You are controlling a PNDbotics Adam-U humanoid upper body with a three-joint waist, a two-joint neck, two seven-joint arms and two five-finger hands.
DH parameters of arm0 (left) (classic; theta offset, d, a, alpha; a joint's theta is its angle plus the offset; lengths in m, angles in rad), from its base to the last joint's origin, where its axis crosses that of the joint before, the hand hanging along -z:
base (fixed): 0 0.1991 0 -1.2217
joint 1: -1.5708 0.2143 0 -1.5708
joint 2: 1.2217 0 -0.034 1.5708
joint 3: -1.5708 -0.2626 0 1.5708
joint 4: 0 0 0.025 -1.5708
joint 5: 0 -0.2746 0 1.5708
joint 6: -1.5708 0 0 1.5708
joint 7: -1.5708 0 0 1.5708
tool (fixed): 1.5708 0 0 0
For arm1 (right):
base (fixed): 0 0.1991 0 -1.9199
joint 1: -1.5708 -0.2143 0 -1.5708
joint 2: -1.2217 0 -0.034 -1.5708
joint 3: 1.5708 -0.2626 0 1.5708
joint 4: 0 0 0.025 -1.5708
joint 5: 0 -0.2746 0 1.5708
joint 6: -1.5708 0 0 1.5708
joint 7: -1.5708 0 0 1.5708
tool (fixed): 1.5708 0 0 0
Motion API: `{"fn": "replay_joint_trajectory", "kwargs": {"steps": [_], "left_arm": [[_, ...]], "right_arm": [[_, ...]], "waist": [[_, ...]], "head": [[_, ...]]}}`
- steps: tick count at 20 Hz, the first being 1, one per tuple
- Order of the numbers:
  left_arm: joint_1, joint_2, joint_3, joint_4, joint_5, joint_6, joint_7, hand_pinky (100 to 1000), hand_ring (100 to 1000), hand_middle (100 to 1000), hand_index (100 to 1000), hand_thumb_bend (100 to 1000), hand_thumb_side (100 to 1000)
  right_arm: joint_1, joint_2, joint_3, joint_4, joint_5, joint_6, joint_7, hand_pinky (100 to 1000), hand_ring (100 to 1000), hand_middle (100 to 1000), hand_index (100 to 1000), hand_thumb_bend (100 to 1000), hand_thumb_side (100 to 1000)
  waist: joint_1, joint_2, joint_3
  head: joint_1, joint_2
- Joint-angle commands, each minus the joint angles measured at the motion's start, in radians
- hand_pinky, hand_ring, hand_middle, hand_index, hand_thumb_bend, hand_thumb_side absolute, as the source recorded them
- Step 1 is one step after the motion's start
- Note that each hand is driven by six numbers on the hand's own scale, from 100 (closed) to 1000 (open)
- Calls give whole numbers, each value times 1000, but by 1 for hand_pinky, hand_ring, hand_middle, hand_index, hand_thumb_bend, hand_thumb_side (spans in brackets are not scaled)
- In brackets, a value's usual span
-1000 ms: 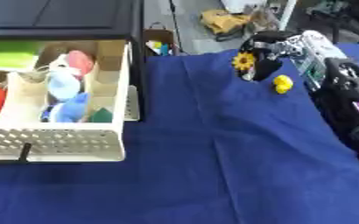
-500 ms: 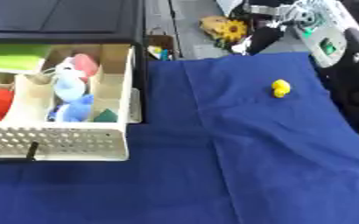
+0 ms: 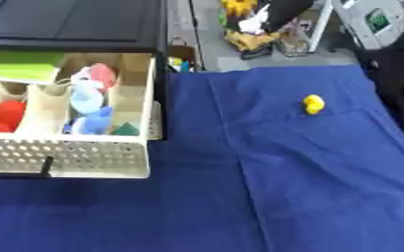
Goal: Pick up objects from table and place into drawer.
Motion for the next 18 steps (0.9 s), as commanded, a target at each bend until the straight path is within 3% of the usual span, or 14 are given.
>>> {"fn": "replay_joint_trajectory", "kwargs": {"steps": [1, 9, 18], "left_arm": [[-3, 38, 4, -13, 13, -2, 4, 628, 754, 759, 867, 161, 1000], [-14, 37, 0, -13, 34, 0, -6, 628, 754, 759, 867, 158, 1000], [-27, 29, 0, -13, 46, 10, -19, 627, 755, 760, 866, 156, 1000]], "right_arm": [[-49, 25, 3, -49, -41, 16, 19, 460, 474, 337, 465, 100, 414], [-97, 131, 20, -69, -56, 40, 40, 459, 472, 335, 462, 100, 416], [-96, 209, 42, -34, -21, 23, 50, 471, 509, 367, 489, 100, 432]], "waist": [[1, -24, 5], [-5, -25, 33], [-11, -12, 55]], "head": [[-6, 8], [-16, 5], [-28, -5]]}}
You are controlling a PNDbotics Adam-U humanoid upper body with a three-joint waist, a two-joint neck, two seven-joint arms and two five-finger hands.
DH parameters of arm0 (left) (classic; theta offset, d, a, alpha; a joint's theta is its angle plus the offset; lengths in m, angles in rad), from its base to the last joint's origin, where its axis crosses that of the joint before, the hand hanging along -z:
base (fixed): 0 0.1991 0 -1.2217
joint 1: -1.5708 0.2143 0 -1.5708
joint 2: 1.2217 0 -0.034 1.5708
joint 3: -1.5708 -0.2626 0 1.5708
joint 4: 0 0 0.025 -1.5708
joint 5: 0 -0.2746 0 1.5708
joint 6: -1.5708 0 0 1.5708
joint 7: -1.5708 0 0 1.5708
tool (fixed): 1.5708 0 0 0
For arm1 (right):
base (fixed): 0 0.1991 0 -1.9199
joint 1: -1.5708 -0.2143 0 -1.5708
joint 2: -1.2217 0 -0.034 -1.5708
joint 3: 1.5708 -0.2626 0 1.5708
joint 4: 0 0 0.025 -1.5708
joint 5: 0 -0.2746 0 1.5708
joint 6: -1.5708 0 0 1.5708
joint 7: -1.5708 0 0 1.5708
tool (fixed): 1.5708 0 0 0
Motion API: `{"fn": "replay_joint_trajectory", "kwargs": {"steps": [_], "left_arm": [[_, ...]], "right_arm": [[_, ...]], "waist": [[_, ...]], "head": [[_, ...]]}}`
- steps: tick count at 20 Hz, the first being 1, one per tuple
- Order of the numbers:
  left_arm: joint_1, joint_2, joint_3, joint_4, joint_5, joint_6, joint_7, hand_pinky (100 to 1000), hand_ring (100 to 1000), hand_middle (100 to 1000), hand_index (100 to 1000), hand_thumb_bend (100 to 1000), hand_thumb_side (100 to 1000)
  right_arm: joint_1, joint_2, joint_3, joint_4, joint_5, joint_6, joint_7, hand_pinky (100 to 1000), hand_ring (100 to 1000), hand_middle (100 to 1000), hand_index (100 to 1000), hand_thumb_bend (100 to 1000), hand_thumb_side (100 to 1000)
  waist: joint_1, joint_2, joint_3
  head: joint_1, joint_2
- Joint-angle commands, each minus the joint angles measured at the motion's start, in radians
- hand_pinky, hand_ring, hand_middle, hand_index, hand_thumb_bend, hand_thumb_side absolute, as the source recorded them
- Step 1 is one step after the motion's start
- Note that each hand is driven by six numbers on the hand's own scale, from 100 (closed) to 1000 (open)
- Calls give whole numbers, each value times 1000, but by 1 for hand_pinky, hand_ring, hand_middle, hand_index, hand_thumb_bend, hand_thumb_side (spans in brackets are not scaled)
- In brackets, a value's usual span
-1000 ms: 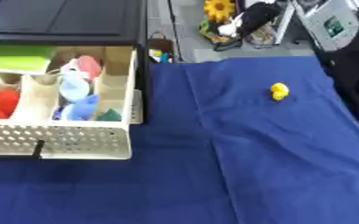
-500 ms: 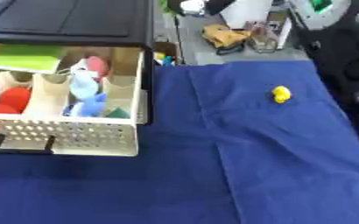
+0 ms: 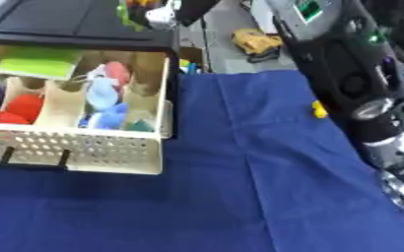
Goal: Pick up objects from table and place into drawer.
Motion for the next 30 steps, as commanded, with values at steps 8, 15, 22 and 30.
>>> {"fn": "replay_joint_trajectory", "kwargs": {"steps": [8, 15, 22, 30], "left_arm": [[-15, 15, 1, -13, 3, 5, -9, 626, 756, 760, 866, 155, 1000], [-12, 13, -1, -13, 1, 4, -10, 626, 756, 760, 866, 155, 1000], [-12, 13, 0, -13, 2, 4, -9, 623, 756, 760, 866, 154, 1000], [-5, 12, 5, -13, -3, 0, -4, 621, 755, 759, 866, 153, 1000]], "right_arm": [[2, 1, 9, 9, 11, -54, 69, 671, 741, 616, 754, 386, 573], [4, 1, 10, -6, -3, -64, 91, 725, 808, 717, 822, 457, 566], [7, -4, 7, -18, -17, -66, 94, 723, 799, 703, 808, 448, 563], [30, -59, -25, -105, -87, -43, 66, 718, 779, 676, 786, 422, 613]], "waist": [[7, -6, 4], [11, -6, 5], [12, -7, 3], [18, -7, -7]], "head": [[-6, -9], [-10, -12], [-9, -14], [-1, -12]]}}
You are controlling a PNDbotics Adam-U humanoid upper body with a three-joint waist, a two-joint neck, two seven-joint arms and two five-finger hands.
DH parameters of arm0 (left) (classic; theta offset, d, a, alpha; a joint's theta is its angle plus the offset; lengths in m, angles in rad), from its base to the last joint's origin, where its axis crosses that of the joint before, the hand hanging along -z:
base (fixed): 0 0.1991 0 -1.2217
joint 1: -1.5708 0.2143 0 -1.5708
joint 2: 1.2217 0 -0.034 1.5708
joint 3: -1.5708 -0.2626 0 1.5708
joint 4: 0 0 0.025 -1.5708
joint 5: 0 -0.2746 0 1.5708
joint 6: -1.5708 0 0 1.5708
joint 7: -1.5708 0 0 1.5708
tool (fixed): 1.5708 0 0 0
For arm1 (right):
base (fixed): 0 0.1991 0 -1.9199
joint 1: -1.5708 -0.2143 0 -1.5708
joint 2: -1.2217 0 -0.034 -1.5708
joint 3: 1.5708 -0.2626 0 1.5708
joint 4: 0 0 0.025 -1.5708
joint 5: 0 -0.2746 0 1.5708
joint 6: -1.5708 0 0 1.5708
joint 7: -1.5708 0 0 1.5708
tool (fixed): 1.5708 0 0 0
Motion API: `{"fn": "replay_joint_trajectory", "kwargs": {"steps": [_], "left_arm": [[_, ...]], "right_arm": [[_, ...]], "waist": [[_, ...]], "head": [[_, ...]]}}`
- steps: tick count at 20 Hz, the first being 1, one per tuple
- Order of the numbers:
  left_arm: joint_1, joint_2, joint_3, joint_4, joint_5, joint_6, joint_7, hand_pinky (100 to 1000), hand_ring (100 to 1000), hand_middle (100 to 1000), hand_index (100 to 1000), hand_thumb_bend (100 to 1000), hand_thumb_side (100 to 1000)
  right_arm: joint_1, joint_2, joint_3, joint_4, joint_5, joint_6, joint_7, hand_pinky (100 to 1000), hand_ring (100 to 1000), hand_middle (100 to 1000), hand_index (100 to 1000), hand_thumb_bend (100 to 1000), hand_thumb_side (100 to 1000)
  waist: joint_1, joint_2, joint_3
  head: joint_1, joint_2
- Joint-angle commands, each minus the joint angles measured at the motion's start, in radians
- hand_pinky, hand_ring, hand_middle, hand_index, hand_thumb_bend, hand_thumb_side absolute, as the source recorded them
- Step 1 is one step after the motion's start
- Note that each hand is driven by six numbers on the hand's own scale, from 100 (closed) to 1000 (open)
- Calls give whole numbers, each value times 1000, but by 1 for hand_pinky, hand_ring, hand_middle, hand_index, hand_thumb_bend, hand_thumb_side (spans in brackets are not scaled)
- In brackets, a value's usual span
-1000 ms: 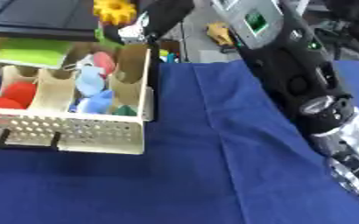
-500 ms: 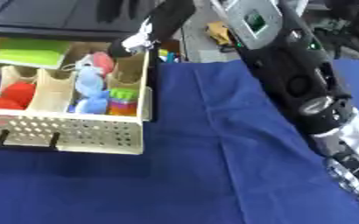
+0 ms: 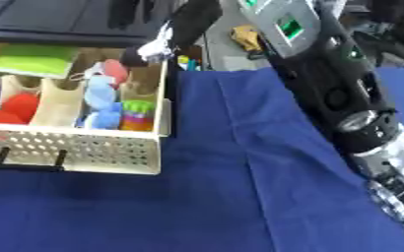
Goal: Pick up objects from table and place into drawer.
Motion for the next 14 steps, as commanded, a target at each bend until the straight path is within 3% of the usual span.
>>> {"fn": "replay_joint_trajectory", "kwargs": {"steps": [1, 9, 13, 14], "left_arm": [[-1, 13, 6, -13, -4, -4, 3, 620, 755, 759, 866, 153, 1000], [9, 9, 15, -13, -19, -14, 17, 619, 755, 759, 866, 152, 1000], [10, 3, 19, -13, -28, -14, 26, 618, 754, 759, 865, 150, 1000], [9, 1, 20, -13, -31, -14, 28, 618, 754, 759, 865, 150, 1000]], "right_arm": [[-4, -62, -35, -73, -52, 16, -20, 718, 776, 671, 784, 438, 581], [103, -204, -124, -302, -189, 114, -116, 711, 751, 639, 757, 430, 554], [200, -281, -179, -457, -227, 184, -271, 693, 722, 606, 734, 355, 565], [226, -292, -195, -503, -241, 205, -337, 679, 712, 600, 727, 295, 580]], "waist": [[10, -16, -4], [25, -12, -26], [33, -6, -38], [37, -3, -41]], "head": [[6, -8], [24, -12], [34, -14], [37, -15]]}}
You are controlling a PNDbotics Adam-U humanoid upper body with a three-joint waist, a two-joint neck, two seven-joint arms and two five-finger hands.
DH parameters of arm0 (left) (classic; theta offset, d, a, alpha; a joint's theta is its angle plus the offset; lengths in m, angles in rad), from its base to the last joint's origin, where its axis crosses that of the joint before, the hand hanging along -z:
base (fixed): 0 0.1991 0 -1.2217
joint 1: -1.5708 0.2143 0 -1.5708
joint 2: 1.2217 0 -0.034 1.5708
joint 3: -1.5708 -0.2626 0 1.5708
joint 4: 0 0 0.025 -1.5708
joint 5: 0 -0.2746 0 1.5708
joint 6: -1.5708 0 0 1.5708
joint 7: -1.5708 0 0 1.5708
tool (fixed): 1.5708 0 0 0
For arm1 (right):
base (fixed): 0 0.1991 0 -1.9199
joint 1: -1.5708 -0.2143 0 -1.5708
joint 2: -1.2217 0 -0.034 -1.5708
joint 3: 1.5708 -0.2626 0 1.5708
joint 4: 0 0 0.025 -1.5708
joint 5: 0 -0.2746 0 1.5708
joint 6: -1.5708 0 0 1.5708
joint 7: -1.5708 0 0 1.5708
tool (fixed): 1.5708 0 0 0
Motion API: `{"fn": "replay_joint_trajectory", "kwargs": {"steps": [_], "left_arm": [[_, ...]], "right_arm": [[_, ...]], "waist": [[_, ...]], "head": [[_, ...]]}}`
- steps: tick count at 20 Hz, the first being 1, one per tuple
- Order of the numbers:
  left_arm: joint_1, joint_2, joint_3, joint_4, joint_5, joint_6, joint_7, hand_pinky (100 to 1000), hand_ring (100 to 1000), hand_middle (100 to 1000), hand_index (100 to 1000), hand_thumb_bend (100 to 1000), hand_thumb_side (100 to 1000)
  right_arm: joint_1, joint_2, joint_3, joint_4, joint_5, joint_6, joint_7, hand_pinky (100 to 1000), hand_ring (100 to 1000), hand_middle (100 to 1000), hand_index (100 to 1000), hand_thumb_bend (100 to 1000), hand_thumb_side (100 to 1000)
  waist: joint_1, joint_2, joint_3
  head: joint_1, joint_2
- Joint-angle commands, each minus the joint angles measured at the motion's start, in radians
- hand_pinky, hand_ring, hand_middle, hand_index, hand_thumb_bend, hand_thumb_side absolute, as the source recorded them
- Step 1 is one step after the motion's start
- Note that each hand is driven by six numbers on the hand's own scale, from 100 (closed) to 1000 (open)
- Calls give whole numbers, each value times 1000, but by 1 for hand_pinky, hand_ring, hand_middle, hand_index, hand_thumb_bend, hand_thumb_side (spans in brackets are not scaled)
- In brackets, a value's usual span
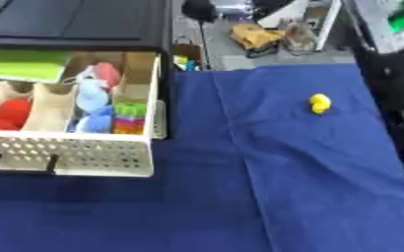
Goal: Pick up objects from table and place into drawer.
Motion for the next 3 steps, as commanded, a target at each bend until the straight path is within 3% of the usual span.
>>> {"fn": "replay_joint_trajectory", "kwargs": {"steps": [1, 3], "left_arm": [[-8, 9, 13, -13, -10, -2, 11, 618, 754, 759, 865, 150, 1000], [-11, 3, 15, -13, -14, -2, 15, 618, 754, 759, 865, 150, 1000]], "right_arm": [[36, -67, -52, -144, -47, 58, -168, 679, 712, 600, 727, 295, 580], [84, -77, -78, -191, -96, 47, -328, 666, 708, 594, 706, 265, 538]], "waist": [[8, -11, -2], [16, -5, -5]], "head": [[9, -11], [17, -10]]}}
